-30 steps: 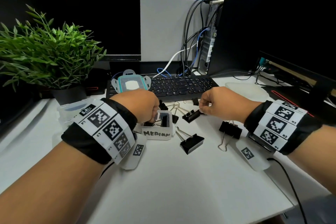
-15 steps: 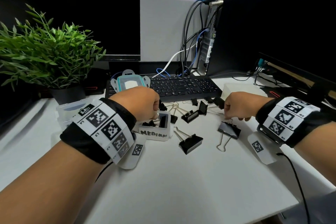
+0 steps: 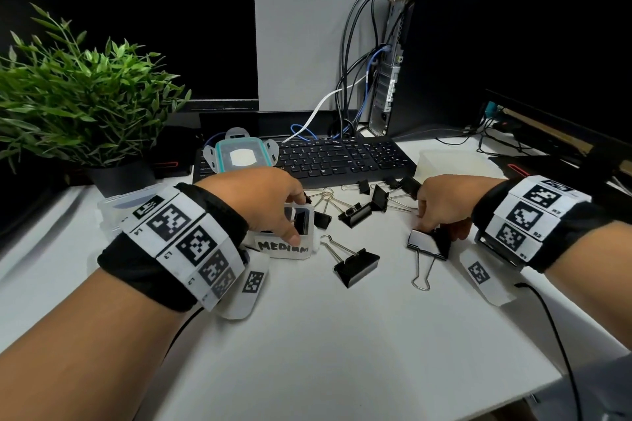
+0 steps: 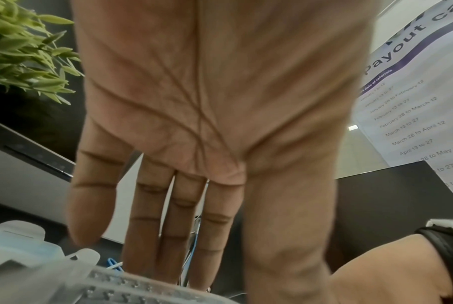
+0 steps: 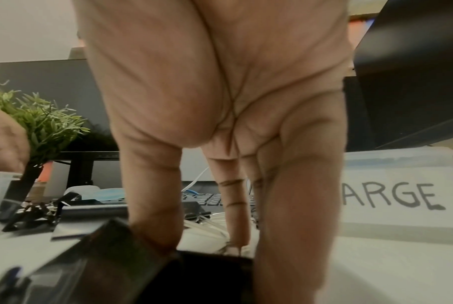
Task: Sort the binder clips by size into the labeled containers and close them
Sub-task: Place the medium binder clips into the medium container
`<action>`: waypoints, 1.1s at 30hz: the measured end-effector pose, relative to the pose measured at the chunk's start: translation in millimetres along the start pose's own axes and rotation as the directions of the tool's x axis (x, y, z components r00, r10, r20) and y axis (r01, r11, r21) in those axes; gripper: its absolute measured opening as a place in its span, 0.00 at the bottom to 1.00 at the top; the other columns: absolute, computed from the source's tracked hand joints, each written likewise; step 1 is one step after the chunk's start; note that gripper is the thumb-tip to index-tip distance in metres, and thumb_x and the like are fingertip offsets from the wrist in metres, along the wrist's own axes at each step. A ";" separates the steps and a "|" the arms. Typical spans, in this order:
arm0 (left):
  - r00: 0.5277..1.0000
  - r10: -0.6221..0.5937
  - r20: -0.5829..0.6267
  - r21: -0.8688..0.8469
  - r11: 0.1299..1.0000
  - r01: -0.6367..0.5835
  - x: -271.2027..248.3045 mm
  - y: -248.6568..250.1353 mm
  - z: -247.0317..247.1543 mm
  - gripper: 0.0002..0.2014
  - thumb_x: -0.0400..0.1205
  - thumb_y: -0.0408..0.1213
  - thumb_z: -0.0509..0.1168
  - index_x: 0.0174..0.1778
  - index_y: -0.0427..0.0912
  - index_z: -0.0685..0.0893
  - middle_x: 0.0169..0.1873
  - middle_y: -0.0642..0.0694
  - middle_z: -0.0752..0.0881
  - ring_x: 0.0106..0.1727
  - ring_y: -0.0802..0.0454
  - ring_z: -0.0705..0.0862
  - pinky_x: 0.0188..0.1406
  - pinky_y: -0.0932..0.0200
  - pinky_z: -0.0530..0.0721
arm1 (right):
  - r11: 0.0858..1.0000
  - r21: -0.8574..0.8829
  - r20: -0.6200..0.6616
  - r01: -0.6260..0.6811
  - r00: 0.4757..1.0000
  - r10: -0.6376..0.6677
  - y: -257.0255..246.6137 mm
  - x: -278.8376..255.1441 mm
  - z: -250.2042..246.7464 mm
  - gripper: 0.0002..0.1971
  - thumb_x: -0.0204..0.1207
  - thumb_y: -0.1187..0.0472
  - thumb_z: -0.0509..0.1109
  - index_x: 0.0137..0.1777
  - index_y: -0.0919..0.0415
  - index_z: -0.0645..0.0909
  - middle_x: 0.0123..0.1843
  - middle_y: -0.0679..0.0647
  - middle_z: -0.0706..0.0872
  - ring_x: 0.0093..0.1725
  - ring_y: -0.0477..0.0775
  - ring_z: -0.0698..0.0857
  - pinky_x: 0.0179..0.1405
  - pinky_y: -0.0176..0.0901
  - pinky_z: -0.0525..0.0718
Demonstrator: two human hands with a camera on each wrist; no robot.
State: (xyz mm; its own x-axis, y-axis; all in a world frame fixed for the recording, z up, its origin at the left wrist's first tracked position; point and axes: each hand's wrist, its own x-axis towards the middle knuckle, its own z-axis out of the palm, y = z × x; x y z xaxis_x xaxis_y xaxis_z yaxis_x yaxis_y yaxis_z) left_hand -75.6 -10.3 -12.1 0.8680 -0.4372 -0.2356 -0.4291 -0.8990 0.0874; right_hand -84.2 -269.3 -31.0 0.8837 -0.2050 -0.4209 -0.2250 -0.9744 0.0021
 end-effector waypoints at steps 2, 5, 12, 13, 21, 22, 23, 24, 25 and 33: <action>1.000 -0.013 -0.011 0.001 1.000 0.013 -0.4 -0.7 0.2 0.32 0.69 0.54 0.76 0.69 0.57 0.76 0.60 0.57 0.81 0.61 0.52 0.79 0.58 0.53 0.80 | 0.998 -0.018 -0.045 0.058 0.997 -0.059 -2.7 1.3 1.1 0.17 0.71 0.61 0.72 0.56 0.72 0.84 0.31 0.58 0.85 0.21 0.49 0.79 0.21 0.34 0.78; 0.999 -0.028 -0.030 0.012 1.000 0.028 -0.5 -1.4 0.2 0.32 0.69 0.55 0.75 0.69 0.55 0.75 0.63 0.55 0.80 0.62 0.51 0.79 0.57 0.53 0.80 | 0.994 0.031 -0.089 0.108 0.991 -0.105 -3.8 5.0 1.3 0.13 0.69 0.64 0.74 0.53 0.66 0.82 0.33 0.58 0.83 0.30 0.58 0.83 0.31 0.45 0.86; 0.999 -0.033 -0.041 0.014 0.999 0.034 0.9 -1.8 1.5 0.32 0.70 0.57 0.74 0.69 0.54 0.76 0.62 0.54 0.81 0.62 0.50 0.79 0.60 0.50 0.80 | 0.918 0.095 -0.326 0.384 0.884 -0.336 -15.9 4.2 1.0 0.16 0.69 0.65 0.73 0.54 0.50 0.75 0.46 0.51 0.83 0.44 0.52 0.82 0.43 0.43 0.81; 0.998 -0.033 -0.045 0.012 0.999 0.034 0.8 -1.7 1.5 0.31 0.70 0.57 0.73 0.69 0.54 0.76 0.62 0.53 0.81 0.62 0.50 0.79 0.60 0.50 0.80 | 0.897 0.120 -0.351 0.425 0.864 -0.362 -19.9 2.9 1.2 0.16 0.70 0.64 0.73 0.54 0.49 0.74 0.46 0.49 0.82 0.43 0.49 0.81 0.42 0.39 0.80; 0.976 0.039 -0.216 -0.065 0.996 -0.055 4.6 -3.4 -0.3 0.19 0.80 0.48 0.67 0.67 0.52 0.79 0.56 0.54 0.83 0.56 0.54 0.80 0.51 0.62 0.77 | 0.719 0.282 -0.412 0.635 0.757 -0.507 -51.2 -6.8 5.8 0.21 0.71 0.65 0.75 0.60 0.48 0.74 0.48 0.48 0.81 0.41 0.44 0.81 0.44 0.34 0.82; 0.971 0.049 -0.233 -0.078 0.995 -0.069 6.0 -4.2 -0.3 0.18 0.80 0.47 0.67 0.66 0.53 0.80 0.56 0.54 0.84 0.56 0.54 0.81 0.51 0.62 0.77 | 0.698 0.293 -0.425 0.653 0.743 -0.517 -54.7 -7.8 6.3 0.22 0.71 0.64 0.77 0.60 0.47 0.74 0.47 0.48 0.81 0.40 0.44 0.81 0.44 0.34 0.82; 0.967 0.058 -0.250 -0.093 0.992 -0.083 6.9 -4.4 -0.6 0.16 0.80 0.45 0.67 0.65 0.53 0.81 0.55 0.55 0.85 0.55 0.55 0.81 0.50 0.63 0.77 | 0.676 0.304 -0.439 0.671 0.729 -0.526 -57.8 -8.4 6.8 0.22 0.70 0.63 0.78 0.59 0.47 0.74 0.47 0.48 0.82 0.40 0.44 0.81 0.44 0.35 0.82; 0.962 0.065 -0.266 -0.106 0.990 -0.096 7.6 -4.7 -0.8 0.15 0.81 0.43 0.67 0.63 0.53 0.82 0.53 0.55 0.85 0.53 0.56 0.81 0.49 0.63 0.78 | 0.652 0.317 -0.452 0.688 0.714 -0.534 -61.0 -8.9 7.4 0.22 0.70 0.64 0.78 0.59 0.48 0.74 0.46 0.48 0.82 0.40 0.45 0.81 0.46 0.38 0.83; 0.956 0.071 -0.284 -0.116 0.987 -0.108 8.2 -4.8 -0.8 0.13 0.81 0.41 0.67 0.62 0.52 0.83 0.51 0.54 0.86 0.52 0.56 0.82 0.49 0.63 0.78 | 0.625 0.335 -0.465 0.706 0.700 -0.542 -64.2 -9.6 7.9 0.22 0.69 0.64 0.78 0.58 0.48 0.74 0.46 0.49 0.83 0.40 0.45 0.82 0.47 0.41 0.84; 0.869 0.047 -0.493 -0.237 0.954 -0.186 9.6 -5.0 -0.7 0.05 0.79 0.40 0.69 0.49 0.50 0.87 0.39 0.55 0.87 0.45 0.57 0.84 0.51 0.54 0.84 | 0.540 0.393 -0.508 0.744 0.665 -0.548 -80.0 -10.8 9.6 0.22 0.68 0.64 0.79 0.59 0.49 0.76 0.48 0.53 0.83 0.45 0.53 0.85 0.51 0.48 0.87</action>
State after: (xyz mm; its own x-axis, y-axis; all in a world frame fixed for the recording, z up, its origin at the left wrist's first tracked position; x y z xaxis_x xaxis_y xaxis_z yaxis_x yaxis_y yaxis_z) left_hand -64.8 -10.0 -14.1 0.8571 -0.4348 0.2761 -0.5115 -0.7819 0.3564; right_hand -79.7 -188.3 -35.3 0.9194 0.3501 0.1794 0.3750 -0.6418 -0.6689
